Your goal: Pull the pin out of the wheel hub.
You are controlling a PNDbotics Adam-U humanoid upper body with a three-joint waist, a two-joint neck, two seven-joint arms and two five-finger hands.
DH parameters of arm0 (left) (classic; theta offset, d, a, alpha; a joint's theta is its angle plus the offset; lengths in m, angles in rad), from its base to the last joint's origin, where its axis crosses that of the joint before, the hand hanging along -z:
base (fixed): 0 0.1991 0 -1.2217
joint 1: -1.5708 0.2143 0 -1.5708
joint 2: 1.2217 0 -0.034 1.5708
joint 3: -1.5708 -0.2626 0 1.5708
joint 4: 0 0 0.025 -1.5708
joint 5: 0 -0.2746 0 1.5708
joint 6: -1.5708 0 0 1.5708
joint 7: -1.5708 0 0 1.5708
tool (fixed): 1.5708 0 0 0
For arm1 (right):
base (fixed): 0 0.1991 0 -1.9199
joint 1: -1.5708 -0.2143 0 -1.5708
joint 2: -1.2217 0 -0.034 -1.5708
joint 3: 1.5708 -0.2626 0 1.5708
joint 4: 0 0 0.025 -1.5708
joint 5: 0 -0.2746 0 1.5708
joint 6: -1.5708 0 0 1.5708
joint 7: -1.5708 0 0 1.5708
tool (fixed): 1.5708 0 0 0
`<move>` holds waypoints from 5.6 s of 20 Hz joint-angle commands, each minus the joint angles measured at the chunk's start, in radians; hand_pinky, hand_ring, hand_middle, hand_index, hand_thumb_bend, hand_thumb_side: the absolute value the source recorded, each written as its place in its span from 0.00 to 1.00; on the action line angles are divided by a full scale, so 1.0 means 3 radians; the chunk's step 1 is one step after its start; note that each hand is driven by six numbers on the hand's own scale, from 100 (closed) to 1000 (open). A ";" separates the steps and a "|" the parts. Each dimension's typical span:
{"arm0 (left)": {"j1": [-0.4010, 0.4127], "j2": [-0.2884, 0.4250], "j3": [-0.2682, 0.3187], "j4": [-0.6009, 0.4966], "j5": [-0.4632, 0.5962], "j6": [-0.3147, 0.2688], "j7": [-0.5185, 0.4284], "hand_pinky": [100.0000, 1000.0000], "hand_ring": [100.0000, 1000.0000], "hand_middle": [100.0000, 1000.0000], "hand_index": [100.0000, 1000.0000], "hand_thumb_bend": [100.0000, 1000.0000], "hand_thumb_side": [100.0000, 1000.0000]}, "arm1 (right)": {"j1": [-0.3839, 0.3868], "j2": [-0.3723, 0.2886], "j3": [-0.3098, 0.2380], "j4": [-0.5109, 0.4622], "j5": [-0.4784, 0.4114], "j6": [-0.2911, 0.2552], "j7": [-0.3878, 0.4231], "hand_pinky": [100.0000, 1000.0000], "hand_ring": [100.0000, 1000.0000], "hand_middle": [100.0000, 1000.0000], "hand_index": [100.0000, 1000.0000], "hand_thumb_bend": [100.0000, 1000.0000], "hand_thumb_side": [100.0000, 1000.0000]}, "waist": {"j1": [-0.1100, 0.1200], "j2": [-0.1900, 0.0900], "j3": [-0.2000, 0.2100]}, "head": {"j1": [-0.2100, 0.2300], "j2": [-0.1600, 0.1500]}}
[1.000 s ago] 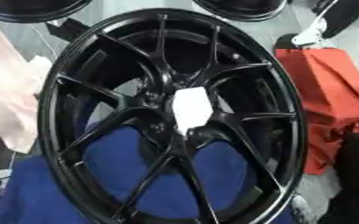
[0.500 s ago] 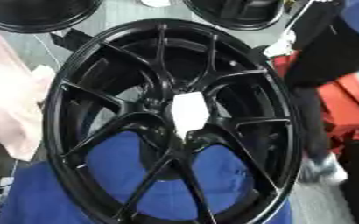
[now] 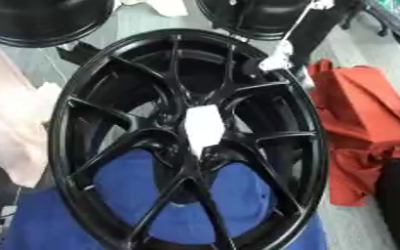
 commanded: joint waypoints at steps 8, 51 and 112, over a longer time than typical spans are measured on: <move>0.0022 0.0015 0.0010 -0.0050 0.0023 0.0014 -0.0014 0.81 0.68 0.61 0.73 0.04 0.72 | -0.0065 -0.0081 0.0207 -0.0271 -0.0198 0.0382 -0.0245 0.80 0.72 0.74 0.81 0.31 0.19 | 0.0006 -0.0165 -0.0002 | 0.0034 0.0038; 0.0089 0.0015 0.0011 -0.0050 -0.0029 0.0057 0.0035 0.81 0.67 0.60 0.72 0.05 0.75 | -0.0074 -0.0025 0.0499 -0.0840 -0.0446 0.1793 -0.0211 0.77 0.75 0.77 0.82 0.42 0.20 | -0.0067 0.0047 -0.0030 | 0.0261 0.0158; 0.0102 -0.0034 0.0022 -0.0050 -0.0024 0.0066 0.0050 0.81 0.66 0.60 0.72 0.06 0.76 | 0.0153 0.0026 0.0427 -0.0747 -0.0447 0.1945 -0.0295 0.68 0.61 0.49 0.59 0.20 0.00 | -0.0061 0.0144 -0.0023 | 0.0239 0.0031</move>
